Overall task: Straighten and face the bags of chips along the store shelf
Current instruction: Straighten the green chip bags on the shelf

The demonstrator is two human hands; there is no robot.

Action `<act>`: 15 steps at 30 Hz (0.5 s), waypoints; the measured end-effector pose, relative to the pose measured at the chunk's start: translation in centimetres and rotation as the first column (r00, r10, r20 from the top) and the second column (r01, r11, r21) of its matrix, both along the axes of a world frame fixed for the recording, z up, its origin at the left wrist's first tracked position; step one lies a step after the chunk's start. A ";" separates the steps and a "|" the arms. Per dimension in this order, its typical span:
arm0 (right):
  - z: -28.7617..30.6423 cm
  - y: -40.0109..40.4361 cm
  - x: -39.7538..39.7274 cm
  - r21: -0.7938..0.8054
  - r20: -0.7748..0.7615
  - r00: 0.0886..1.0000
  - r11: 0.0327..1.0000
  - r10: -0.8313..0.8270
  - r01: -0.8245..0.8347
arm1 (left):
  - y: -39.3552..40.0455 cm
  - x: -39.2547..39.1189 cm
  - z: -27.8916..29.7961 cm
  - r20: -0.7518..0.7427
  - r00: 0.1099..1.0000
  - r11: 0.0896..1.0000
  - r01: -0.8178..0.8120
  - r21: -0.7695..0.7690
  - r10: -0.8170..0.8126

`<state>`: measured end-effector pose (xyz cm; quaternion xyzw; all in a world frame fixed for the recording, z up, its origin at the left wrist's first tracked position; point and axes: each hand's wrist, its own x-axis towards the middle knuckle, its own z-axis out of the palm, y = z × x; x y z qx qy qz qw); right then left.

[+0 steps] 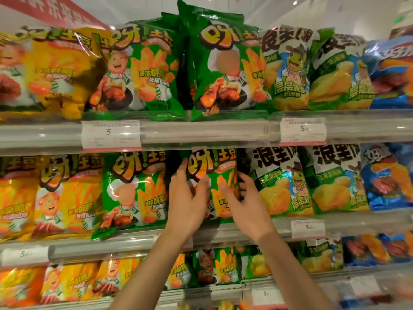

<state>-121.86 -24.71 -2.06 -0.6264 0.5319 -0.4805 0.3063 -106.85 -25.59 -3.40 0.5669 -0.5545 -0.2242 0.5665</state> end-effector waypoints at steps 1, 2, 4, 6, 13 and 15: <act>0.1 -0.1 -0.4 -0.010 0.000 1.000 1.000 -0.018 0.018 | 0.0 -0.2 0.0 -0.005 1.000 1.000 0.009 0.004 -0.009; 0.0 -0.3 -0.8 -0.009 -0.005 1.000 1.000 -0.026 0.026 | -0.1 -0.3 0.0 -0.002 1.000 1.000 0.013 0.009 -0.013; -0.2 -0.6 -1.2 0.042 -0.025 1.000 0.999 -0.004 0.005 | 0.3 -0.4 0.2 -0.023 0.999 1.000 0.030 -0.006 -0.031; -0.8 -0.8 -1.2 0.105 -0.041 0.999 0.994 0.033 -0.029 | 0.8 -0.5 0.4 -0.024 0.999 0.999 0.033 -0.023 -0.034; 1.4 -2.2 -1.1 0.112 0.045 0.994 0.988 0.098 -0.103 | 0.1 0.1 1.3 -0.082 0.990 0.993 0.112 0.021 -0.110; 2.1 -2.8 -0.4 0.127 0.062 0.994 0.987 0.092 -0.099 | -0.5 -0.1 1.8 -0.079 0.988 0.990 0.136 0.035 -0.133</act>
